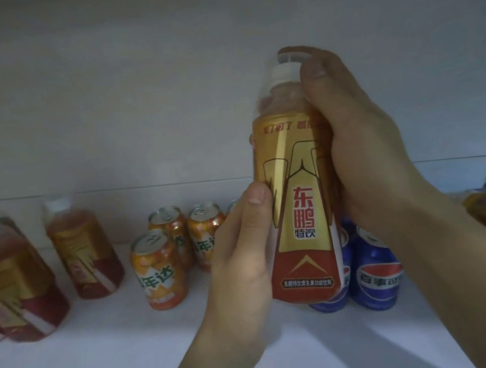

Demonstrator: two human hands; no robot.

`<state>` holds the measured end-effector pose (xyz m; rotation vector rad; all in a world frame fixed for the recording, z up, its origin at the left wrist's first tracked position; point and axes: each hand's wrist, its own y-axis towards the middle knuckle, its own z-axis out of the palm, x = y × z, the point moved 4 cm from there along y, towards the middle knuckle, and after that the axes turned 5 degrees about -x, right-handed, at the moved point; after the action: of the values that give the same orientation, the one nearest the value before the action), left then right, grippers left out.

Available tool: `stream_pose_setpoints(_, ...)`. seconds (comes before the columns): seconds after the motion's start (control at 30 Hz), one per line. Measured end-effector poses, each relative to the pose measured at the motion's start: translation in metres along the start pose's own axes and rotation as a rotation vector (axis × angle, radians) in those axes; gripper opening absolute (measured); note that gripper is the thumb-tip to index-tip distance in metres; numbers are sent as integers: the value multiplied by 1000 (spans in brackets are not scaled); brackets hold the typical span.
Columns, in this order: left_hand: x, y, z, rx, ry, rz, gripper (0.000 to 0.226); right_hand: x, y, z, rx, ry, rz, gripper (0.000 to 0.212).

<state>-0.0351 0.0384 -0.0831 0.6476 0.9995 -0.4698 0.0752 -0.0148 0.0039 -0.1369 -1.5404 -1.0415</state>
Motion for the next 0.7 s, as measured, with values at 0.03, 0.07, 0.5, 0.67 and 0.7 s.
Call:
stream_pose_setpoints(0.03,-1,0,-2,-3,2,-1,37,-3,1,3,11,0,6,34)
stream_pose_setpoints(0.07,-1,0,-4,-8,3,-3,32,-6,1,5,21,0,12,33)
stream_pose_setpoints(0.5,0,-6,-4,-71,52,-38,47,-25,2,2,22,156,132,44)
stream_pose_setpoints(0.67,-5,-7,-5,-153,105,21,41,-26,2,6,67,139,128,49)
stream_pose_setpoints(0.7,-4,-6,-7,-178,100,6,42,-26,2,6,70,139,130,49)
